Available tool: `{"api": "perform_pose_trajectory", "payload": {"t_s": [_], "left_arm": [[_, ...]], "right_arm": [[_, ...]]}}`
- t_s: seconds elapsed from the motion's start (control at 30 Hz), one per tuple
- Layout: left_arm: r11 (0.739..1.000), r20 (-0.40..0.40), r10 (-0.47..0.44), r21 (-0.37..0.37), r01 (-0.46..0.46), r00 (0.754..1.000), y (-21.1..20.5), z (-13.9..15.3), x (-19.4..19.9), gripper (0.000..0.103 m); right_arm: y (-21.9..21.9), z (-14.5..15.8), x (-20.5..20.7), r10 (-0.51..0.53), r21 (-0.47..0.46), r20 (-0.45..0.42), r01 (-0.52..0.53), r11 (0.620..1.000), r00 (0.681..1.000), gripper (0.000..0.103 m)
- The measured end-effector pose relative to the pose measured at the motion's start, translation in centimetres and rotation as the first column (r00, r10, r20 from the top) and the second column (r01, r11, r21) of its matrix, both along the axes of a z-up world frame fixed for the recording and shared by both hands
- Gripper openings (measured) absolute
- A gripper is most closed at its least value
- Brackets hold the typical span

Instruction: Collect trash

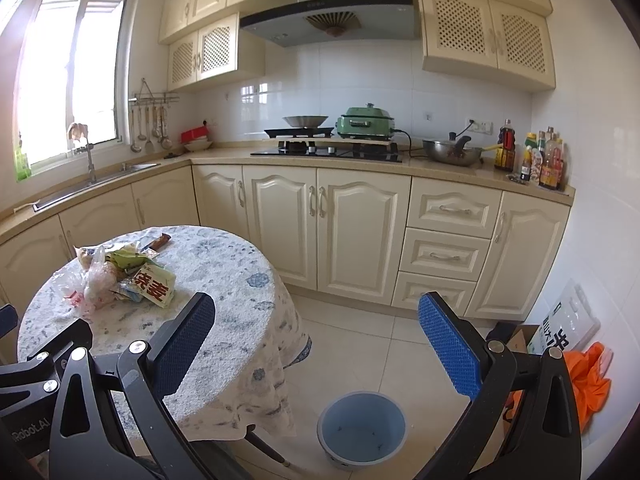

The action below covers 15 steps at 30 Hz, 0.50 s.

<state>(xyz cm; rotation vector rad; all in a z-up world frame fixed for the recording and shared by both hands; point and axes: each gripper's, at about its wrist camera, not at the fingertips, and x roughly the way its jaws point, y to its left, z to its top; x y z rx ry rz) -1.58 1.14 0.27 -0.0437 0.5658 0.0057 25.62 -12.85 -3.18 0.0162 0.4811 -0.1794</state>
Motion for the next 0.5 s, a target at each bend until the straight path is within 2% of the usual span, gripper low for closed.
{"api": "perform_pose_trajectory", "payload": {"t_s": [0.5], "left_arm": [[1.0,0.004,0.001,-0.002,-0.001,1.0,0.3,0.08,-0.22,0.102]], "right_arm": [[0.24,-0.11,-0.1,-0.001,-0.005,0.002,0.001,1.0,1.0,0.103]]}}
